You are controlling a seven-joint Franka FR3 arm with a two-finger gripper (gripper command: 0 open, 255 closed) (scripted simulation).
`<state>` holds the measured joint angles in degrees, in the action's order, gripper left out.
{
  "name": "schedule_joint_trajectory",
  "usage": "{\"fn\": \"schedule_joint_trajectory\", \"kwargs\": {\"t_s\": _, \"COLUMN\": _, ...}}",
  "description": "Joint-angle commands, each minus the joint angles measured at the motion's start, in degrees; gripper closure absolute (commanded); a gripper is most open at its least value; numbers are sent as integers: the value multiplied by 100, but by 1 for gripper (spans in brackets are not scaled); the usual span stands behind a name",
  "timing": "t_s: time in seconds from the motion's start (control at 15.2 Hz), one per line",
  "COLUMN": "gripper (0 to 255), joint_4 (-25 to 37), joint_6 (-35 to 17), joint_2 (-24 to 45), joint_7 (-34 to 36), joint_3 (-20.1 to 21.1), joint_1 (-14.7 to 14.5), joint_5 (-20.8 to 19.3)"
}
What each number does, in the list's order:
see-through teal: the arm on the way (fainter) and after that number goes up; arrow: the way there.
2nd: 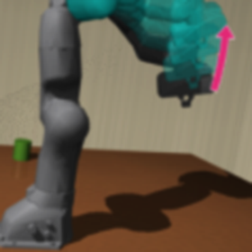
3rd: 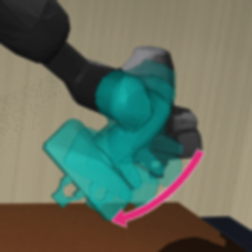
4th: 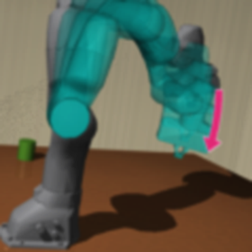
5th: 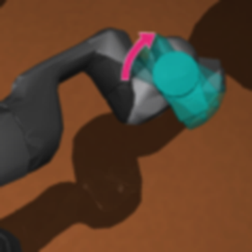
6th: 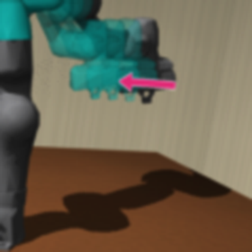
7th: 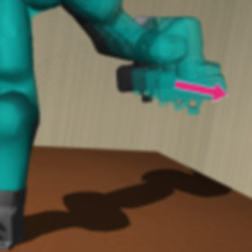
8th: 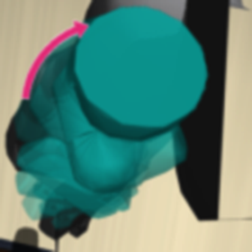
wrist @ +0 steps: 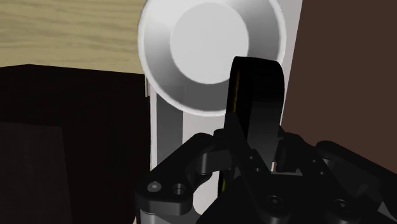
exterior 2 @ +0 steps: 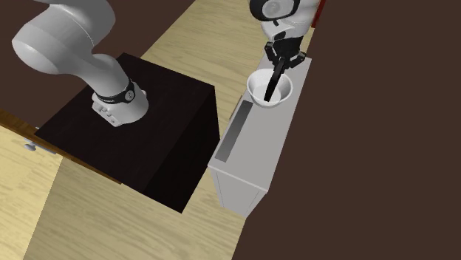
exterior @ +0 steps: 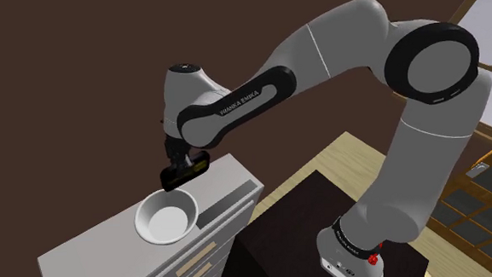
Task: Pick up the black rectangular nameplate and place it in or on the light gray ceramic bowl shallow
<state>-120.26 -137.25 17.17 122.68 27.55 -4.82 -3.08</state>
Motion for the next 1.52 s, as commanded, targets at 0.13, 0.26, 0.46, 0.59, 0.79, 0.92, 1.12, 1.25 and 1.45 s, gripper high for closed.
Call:
{"fn": "schedule_joint_trajectory", "kwargs": {"t_s": 0.13, "gripper": 255, "joint_4": 321, "joint_6": 115, "joint_2": 190, "joint_7": 654, "joint_3": 93, "joint_1": -459, "joint_5": -185}}
{"fn": "schedule_joint_trajectory", "kwargs": {"t_s": 0.26, "gripper": 255, "joint_4": 534, "joint_6": 197, "joint_2": 320, "joint_7": 956, "joint_3": 120, "joint_1": -691, "joint_5": -287}}
{"fn": "schedule_joint_trajectory", "kwargs": {"t_s": 0.46, "gripper": 255, "joint_4": 648, "joint_6": 130, "joint_2": 510, "joint_7": 1170, "joint_3": 95, "joint_1": -868, "joint_5": -415}}
{"fn": "schedule_joint_trajectory", "kwargs": {"t_s": 0.59, "gripper": 255, "joint_4": 622, "joint_6": 9, "joint_2": 613, "joint_7": 1203, "joint_3": 56, "joint_1": -898, "joint_5": -478}}
{"fn": "schedule_joint_trajectory", "kwargs": {"t_s": 0.79, "gripper": 255, "joint_4": 592, "joint_6": -170, "joint_2": 774, "joint_7": 1253, "joint_3": -7, "joint_1": -948, "joint_5": -574}}
{"fn": "schedule_joint_trajectory", "kwargs": {"t_s": 0.92, "gripper": 255, "joint_4": 579, "joint_6": -287, "joint_2": 885, "joint_7": 1287, "joint_3": -52, "joint_1": -983, "joint_5": -640}}
{"fn": "schedule_joint_trajectory", "kwargs": {"t_s": 1.12, "gripper": 255, "joint_4": 568, "joint_6": -458, "joint_2": 1055, "joint_7": 1338, "joint_3": -125, "joint_1": -1039, "joint_5": -737}}
{"fn": "schedule_joint_trajectory", "kwargs": {"t_s": 1.25, "gripper": 255, "joint_4": 568, "joint_6": -569, "joint_2": 1171, "joint_7": 1371, "joint_3": -176, "joint_1": -1079, "joint_5": -802}}
{"fn": "schedule_joint_trajectory", "kwargs": {"t_s": 1.45, "gripper": 255, "joint_4": 576, "joint_6": -732, "joint_2": 1349, "joint_7": 1421, "joint_3": -256, "joint_1": -1141, "joint_5": -897}}
